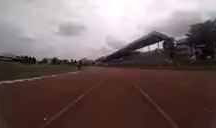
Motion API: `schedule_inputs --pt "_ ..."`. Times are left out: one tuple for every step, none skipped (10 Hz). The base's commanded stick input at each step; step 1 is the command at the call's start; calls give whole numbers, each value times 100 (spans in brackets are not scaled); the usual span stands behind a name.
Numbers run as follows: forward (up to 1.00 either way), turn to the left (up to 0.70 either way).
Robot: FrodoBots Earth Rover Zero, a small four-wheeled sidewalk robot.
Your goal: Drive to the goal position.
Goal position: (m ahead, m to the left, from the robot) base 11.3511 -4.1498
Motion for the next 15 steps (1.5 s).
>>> schedule_inputs --pt "70 0" --pt "70 0" --pt "70 0" --pt "70 0" --pt "70 0" --pt "70 0" --pt "70 0" --pt "70 0" --pt "70 0" --pt "70 0" --pt "70 0" --pt "70 -16" --pt "70 -34" --pt "70 -35" --pt "70 -35"
